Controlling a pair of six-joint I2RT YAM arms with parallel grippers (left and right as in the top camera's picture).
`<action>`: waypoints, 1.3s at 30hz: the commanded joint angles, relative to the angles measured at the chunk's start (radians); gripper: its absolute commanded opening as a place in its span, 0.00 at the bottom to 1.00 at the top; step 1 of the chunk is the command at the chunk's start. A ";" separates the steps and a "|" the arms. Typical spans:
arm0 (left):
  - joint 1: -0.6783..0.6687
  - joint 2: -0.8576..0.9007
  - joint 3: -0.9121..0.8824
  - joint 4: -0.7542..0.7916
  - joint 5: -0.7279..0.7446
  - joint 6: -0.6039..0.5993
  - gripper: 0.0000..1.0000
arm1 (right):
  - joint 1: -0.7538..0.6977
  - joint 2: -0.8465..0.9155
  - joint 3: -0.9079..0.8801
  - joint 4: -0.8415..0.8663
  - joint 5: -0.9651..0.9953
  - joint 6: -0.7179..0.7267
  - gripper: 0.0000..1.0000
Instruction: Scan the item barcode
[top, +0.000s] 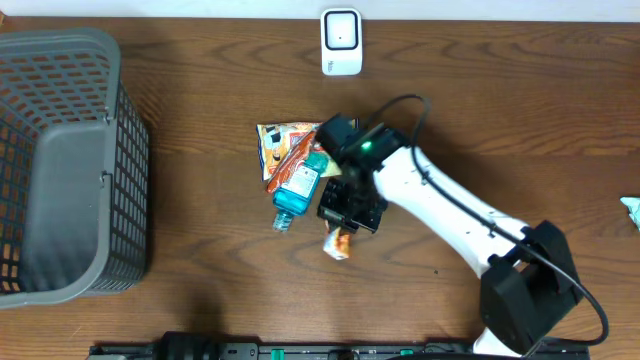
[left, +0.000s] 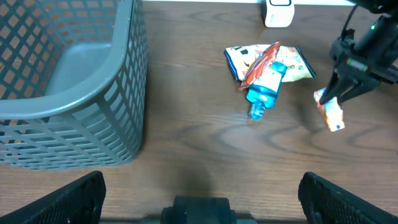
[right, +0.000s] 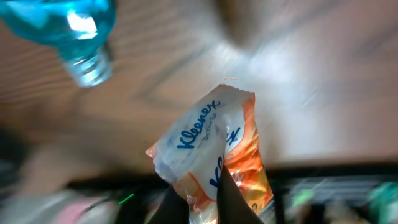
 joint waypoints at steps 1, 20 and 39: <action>0.005 0.004 -0.002 -0.076 0.005 -0.001 0.99 | -0.056 0.000 0.006 0.029 -0.298 0.148 0.01; 0.005 0.004 -0.002 -0.076 0.005 -0.001 0.99 | -0.208 0.004 0.005 0.132 -0.266 -0.565 0.01; 0.005 0.004 -0.002 -0.076 0.005 -0.001 0.99 | -0.135 0.004 -0.124 0.183 -0.492 -1.210 0.02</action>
